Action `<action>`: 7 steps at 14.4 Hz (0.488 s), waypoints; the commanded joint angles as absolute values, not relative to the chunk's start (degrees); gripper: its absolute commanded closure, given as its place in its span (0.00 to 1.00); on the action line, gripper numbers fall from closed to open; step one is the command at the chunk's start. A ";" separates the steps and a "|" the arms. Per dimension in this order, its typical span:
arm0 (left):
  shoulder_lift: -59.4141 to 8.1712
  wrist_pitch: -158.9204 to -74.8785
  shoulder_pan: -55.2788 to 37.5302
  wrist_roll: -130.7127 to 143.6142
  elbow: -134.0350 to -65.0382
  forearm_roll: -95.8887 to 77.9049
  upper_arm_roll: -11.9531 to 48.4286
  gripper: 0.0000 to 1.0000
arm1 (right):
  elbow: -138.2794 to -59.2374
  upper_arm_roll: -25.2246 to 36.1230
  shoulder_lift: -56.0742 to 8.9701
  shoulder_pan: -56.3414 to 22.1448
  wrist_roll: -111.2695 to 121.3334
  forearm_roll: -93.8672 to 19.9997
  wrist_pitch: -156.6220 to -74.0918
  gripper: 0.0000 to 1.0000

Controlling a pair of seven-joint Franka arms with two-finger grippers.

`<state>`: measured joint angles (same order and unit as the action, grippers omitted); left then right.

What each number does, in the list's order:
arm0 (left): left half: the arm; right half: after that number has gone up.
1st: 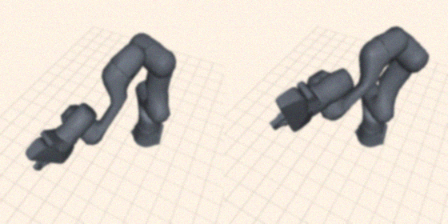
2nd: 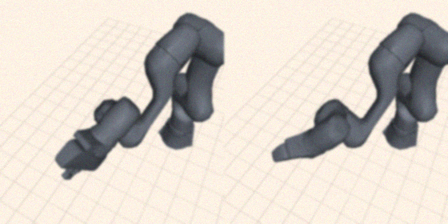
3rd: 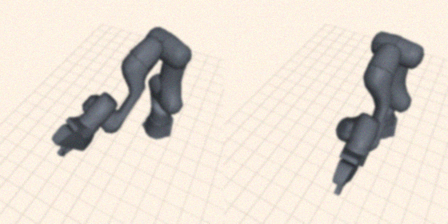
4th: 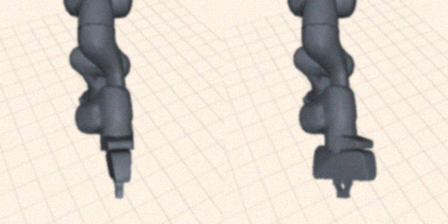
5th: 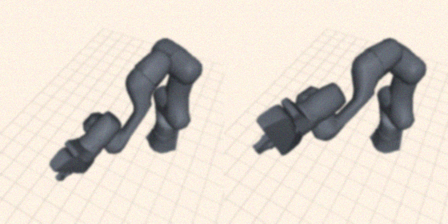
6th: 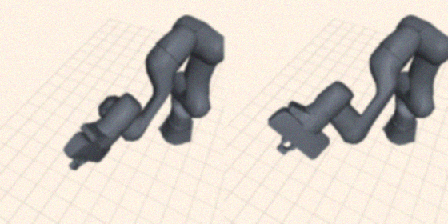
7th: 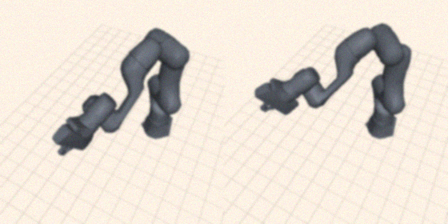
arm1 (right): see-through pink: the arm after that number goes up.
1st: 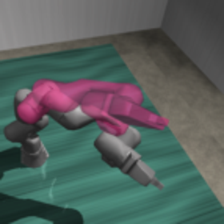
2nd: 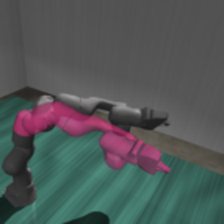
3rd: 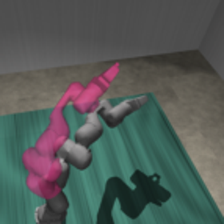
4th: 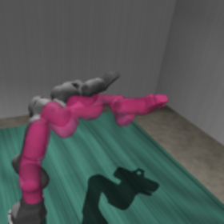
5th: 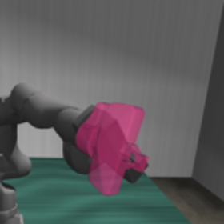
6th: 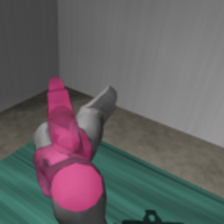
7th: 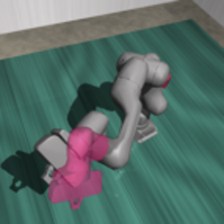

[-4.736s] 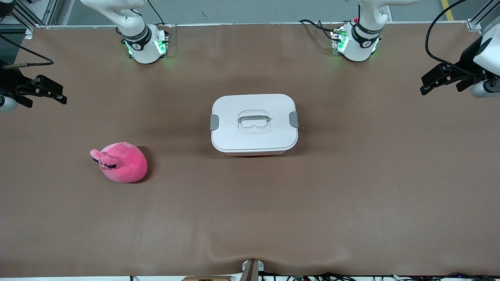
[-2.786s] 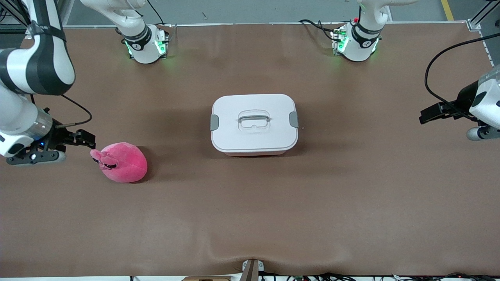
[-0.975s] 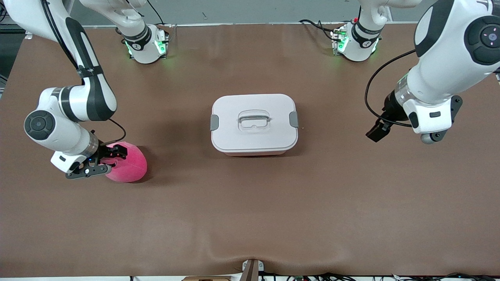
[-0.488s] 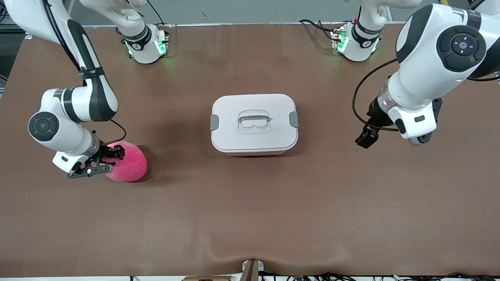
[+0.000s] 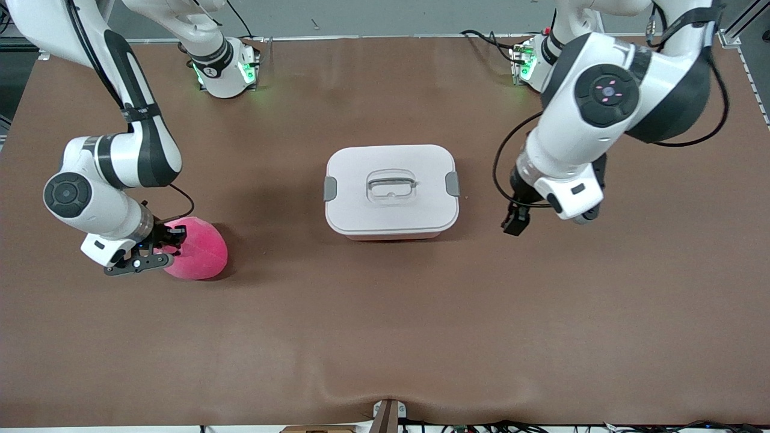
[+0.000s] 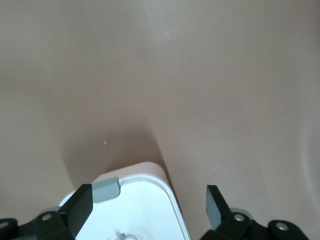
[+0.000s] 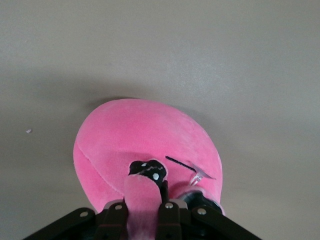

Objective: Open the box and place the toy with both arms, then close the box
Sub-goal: 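Grasp the pink toy with the right gripper while the left gripper reaches the lid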

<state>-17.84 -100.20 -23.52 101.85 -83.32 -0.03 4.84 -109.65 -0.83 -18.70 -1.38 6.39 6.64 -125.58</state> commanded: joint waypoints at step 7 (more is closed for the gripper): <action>-23.02 -104.76 -31.46 119.26 -82.18 -0.87 4.66 0.00 | -107.67 -0.88 -18.55 -1.85 6.42 12.65 -125.51 1.00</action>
